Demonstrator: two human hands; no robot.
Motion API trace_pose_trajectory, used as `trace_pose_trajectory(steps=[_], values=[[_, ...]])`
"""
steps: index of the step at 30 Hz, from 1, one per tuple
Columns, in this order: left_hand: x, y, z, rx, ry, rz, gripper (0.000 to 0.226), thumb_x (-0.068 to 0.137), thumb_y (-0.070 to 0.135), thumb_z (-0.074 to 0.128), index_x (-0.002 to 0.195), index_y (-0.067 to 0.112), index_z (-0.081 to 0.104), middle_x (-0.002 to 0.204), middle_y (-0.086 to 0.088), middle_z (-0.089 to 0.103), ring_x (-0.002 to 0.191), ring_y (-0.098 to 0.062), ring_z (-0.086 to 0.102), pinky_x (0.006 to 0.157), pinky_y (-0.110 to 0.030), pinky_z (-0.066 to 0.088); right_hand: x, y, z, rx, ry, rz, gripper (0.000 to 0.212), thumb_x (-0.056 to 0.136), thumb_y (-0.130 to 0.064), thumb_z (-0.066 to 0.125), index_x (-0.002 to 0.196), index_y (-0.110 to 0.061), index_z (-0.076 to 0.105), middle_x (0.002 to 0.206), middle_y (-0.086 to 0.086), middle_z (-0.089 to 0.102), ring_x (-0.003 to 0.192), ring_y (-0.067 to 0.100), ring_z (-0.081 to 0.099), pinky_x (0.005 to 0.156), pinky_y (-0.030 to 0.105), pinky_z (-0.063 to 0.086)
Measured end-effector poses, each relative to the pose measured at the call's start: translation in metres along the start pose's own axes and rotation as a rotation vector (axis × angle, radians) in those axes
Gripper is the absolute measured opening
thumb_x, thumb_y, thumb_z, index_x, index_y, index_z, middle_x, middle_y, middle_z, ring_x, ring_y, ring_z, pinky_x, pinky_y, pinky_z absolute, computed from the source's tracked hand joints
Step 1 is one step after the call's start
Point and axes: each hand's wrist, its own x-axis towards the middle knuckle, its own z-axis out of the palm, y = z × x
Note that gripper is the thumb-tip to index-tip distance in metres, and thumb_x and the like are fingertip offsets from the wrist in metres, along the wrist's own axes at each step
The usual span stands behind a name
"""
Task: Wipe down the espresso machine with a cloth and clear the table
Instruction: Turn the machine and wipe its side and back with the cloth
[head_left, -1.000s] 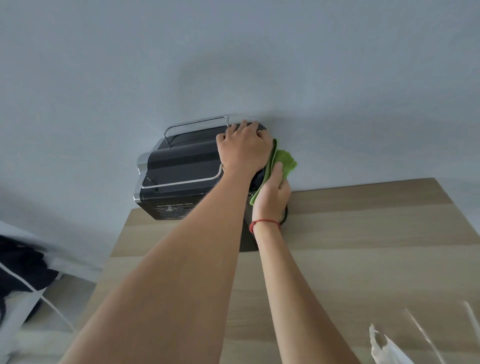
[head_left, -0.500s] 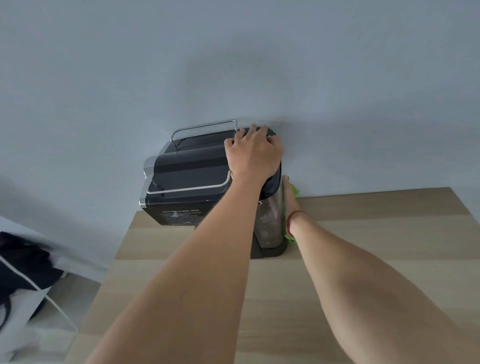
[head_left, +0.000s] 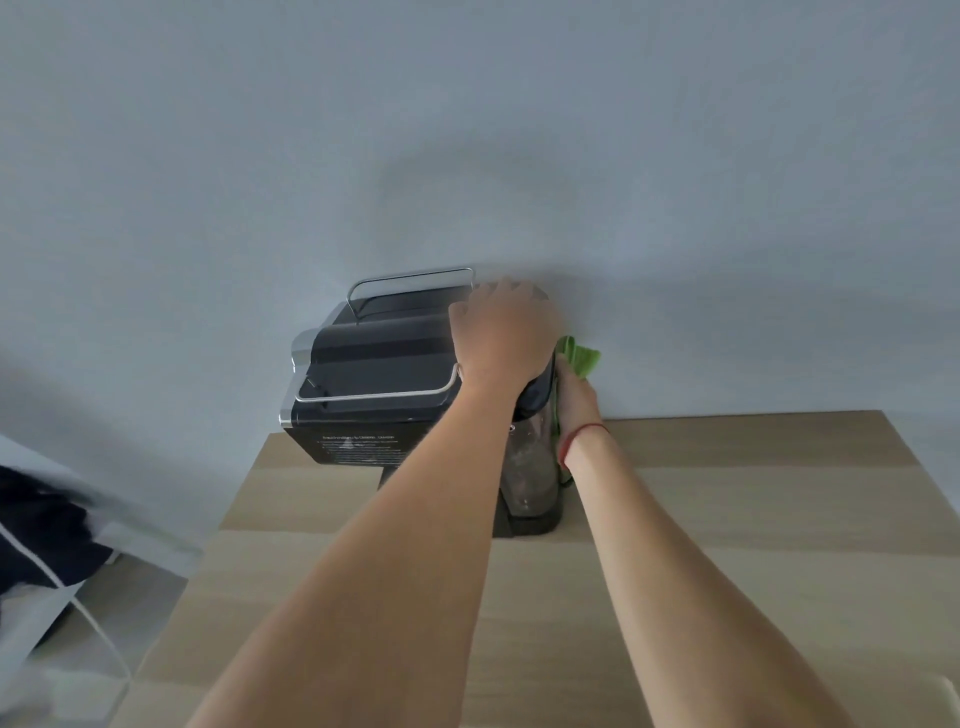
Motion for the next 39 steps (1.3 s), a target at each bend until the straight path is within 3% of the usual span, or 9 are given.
trace_pose_trajectory(steps=[5,12,18,20,23,26,30,33,39], values=[[-0.001,0.0,-0.002,0.019,0.002,0.023,0.045,0.096,0.031,0.03,0.134,0.023,0.053,0.141,0.003,0.051,0.134,-0.021,0.04,0.105,-0.042,0.028,-0.014,-0.015,0.004,0.137,-0.014,-0.033,0.046,0.092,-0.042,0.052,0.122,-0.007,0.06,0.115,0.015,0.067,0.107,0.031,0.063,0.101,0.046,0.048],[-0.004,0.001,-0.002,0.011,-0.027,0.01,0.045,0.096,0.03,0.03,0.134,0.023,0.053,0.143,0.004,0.049,0.136,-0.021,0.038,0.107,-0.041,0.026,-0.04,-0.037,-0.004,0.389,-0.169,0.035,0.043,0.093,-0.043,0.052,0.118,-0.01,0.063,0.107,0.012,0.069,0.097,0.028,0.067,0.086,0.042,0.055],[-0.003,0.004,-0.01,-0.003,-0.099,0.001,0.045,0.095,0.028,0.03,0.134,0.022,0.052,0.142,0.003,0.049,0.136,-0.022,0.038,0.109,-0.043,0.026,-0.062,-0.072,-0.028,0.55,-0.252,0.053,0.056,0.09,-0.052,0.049,0.125,-0.01,0.061,0.125,0.016,0.063,0.117,0.032,0.059,0.107,0.048,0.041],[-0.005,0.006,-0.016,-0.02,-0.079,0.001,0.042,0.095,0.026,0.032,0.125,0.015,0.057,0.132,-0.004,0.055,0.129,-0.025,0.045,0.11,-0.044,0.03,-0.076,-0.09,-0.036,0.615,-0.314,-0.003,0.057,0.091,-0.052,0.045,0.126,-0.009,0.06,0.128,0.015,0.062,0.119,0.032,0.058,0.107,0.047,0.04],[-0.019,0.016,-0.032,-0.197,0.096,-0.033,0.032,0.095,0.022,0.036,0.09,0.006,0.063,0.092,-0.009,0.064,0.091,-0.028,0.059,0.087,-0.039,0.045,-0.098,-0.108,-0.044,0.655,-0.386,-0.067,0.06,0.092,-0.056,0.042,0.124,-0.008,0.061,0.118,0.016,0.064,0.109,0.034,0.06,0.104,0.049,0.041],[-0.04,0.025,-0.052,-0.712,-0.02,-0.262,0.045,0.1,0.037,0.03,0.081,0.006,0.058,0.088,-0.01,0.059,0.084,-0.028,0.055,0.075,-0.034,0.043,-0.124,-0.111,-0.041,0.625,-0.456,-0.1,0.058,0.091,-0.058,0.039,0.113,-0.011,0.063,0.107,0.013,0.066,0.098,0.031,0.062,0.097,0.045,0.046],[-0.068,0.011,-0.08,-1.19,-0.178,-0.506,0.055,0.096,0.061,0.028,0.103,0.014,0.056,0.102,-0.005,0.06,0.096,-0.02,0.058,0.087,-0.034,0.046,-0.156,-0.097,-0.025,0.509,-0.472,-0.057,0.049,0.09,-0.055,0.046,0.103,-0.013,0.068,0.098,0.011,0.071,0.094,0.029,0.065,0.09,0.044,0.051],[-0.086,-0.009,-0.093,-1.22,-0.219,-0.523,0.066,0.09,0.069,0.035,0.111,0.011,0.061,0.103,-0.004,0.065,0.098,-0.021,0.062,0.083,-0.033,0.048,-0.174,-0.08,-0.012,0.406,-0.434,-0.009,0.046,0.089,-0.051,0.052,0.111,-0.012,0.066,0.1,0.012,0.068,0.092,0.03,0.064,0.088,0.045,0.051],[-0.149,-0.066,-0.08,-0.984,-0.151,-0.489,0.037,0.094,0.04,0.053,0.092,0.005,0.064,0.091,-0.011,0.066,0.086,-0.027,0.064,0.083,-0.042,0.054,-0.202,-0.011,-0.005,0.125,-0.205,0.025,0.05,0.07,-0.032,0.076,0.113,-0.008,0.064,0.106,0.015,0.07,0.095,0.032,0.069,0.084,0.05,0.056]])
